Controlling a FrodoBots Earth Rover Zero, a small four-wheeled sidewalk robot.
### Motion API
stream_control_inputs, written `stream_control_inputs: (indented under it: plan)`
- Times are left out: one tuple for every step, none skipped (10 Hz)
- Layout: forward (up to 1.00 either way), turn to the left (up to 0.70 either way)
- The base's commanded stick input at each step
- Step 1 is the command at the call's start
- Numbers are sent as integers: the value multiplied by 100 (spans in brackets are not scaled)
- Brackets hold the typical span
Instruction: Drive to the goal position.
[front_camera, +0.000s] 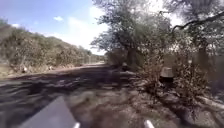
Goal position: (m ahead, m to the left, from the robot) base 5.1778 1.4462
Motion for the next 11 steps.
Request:
stream_control_inputs:
  plan:
    - [50,0]
    - [50,0]
    - [50,0]
    - [50,0]
    - [50,0]
    - [50,0]
    - [50,0]
    - [50,0]
    - [50,0]
    - [50,0]
    - [50,0]
